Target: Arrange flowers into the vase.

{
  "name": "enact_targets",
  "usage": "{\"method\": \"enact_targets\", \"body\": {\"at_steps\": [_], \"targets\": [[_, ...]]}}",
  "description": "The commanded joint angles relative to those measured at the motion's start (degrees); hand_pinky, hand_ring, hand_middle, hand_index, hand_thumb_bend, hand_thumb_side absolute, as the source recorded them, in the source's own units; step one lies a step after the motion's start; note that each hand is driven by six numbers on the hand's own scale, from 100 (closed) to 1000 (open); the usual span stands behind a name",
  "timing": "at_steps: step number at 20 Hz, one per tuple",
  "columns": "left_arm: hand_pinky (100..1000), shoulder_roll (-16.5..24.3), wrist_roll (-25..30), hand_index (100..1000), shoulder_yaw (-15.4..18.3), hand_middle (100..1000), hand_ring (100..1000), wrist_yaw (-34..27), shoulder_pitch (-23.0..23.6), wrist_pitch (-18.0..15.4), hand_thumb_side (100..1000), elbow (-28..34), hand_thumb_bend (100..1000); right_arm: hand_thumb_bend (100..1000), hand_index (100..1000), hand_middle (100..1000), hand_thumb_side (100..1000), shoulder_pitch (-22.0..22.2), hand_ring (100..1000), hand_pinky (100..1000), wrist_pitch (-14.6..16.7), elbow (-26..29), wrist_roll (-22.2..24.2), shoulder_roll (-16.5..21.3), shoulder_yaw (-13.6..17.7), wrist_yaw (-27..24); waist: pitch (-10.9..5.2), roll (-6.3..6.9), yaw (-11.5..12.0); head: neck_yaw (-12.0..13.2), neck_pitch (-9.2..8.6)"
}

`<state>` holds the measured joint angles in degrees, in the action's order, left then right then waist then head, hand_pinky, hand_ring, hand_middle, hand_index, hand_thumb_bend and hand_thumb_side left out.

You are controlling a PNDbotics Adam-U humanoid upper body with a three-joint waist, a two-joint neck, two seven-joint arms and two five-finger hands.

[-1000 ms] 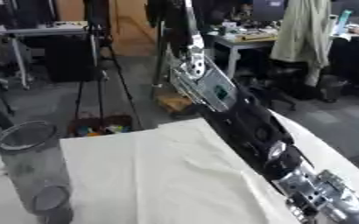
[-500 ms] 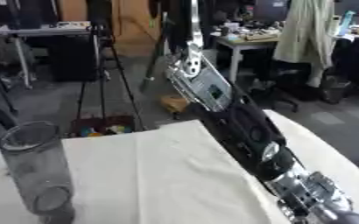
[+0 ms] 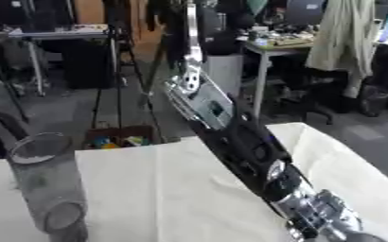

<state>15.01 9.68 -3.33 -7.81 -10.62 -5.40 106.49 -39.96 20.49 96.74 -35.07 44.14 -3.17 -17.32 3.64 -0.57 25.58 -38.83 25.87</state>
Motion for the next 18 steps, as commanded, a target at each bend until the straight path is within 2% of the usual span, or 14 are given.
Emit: {"method": "enact_targets", "body": {"at_steps": [1,8,9,11,18], "targets": [[731,-0.01,0.34,738,-0.18,642,650,-0.42,-1.12,-0.02,810,1.20,1000,100,108,100,917,-1.36,218,100,0.28,0.71,0.15,1.72,0.54,0.43,-0.24,0.18,0.69,-1.01,-1.21],[731,-0.58,0.62,738,-0.25,642,650,-0.58,-2.51,-0.26,813,1.58,1000,100,110,100,911,-1.81,216,100,0.72,1.56,-0.15,2.42,0.74,0.69,0.69,-0.24,4.09,-3.07,-2.27],[731,-0.70,0.63,738,-0.30,642,650,-0.64,-2.76,-0.31,814,1.60,1000,100,112,100,889,-1.95,214,100,0.80,1.84,-0.28,2.56,0.77,0.69,0.81,-0.27,4.57,-3.35,-2.45],[729,-0.91,0.40,736,-0.30,637,650,-0.75,-3.38,-0.56,816,1.82,1000,100,113,100,911,-2.21,212,100,1.09,2.66,-0.59,2.77,0.86,0.88,1.06,-0.33,5.62,-4.02,-2.79],[727,-1.50,-0.70,733,-0.08,607,644,-1.27,-4.74,-1.23,821,2.36,1000,100,113,100,908,-2.42,214,100,1.02,4.10,-1.27,2.60,0.85,1.02,1.63,-0.83,7.41,-5.06,-3.45]]}}
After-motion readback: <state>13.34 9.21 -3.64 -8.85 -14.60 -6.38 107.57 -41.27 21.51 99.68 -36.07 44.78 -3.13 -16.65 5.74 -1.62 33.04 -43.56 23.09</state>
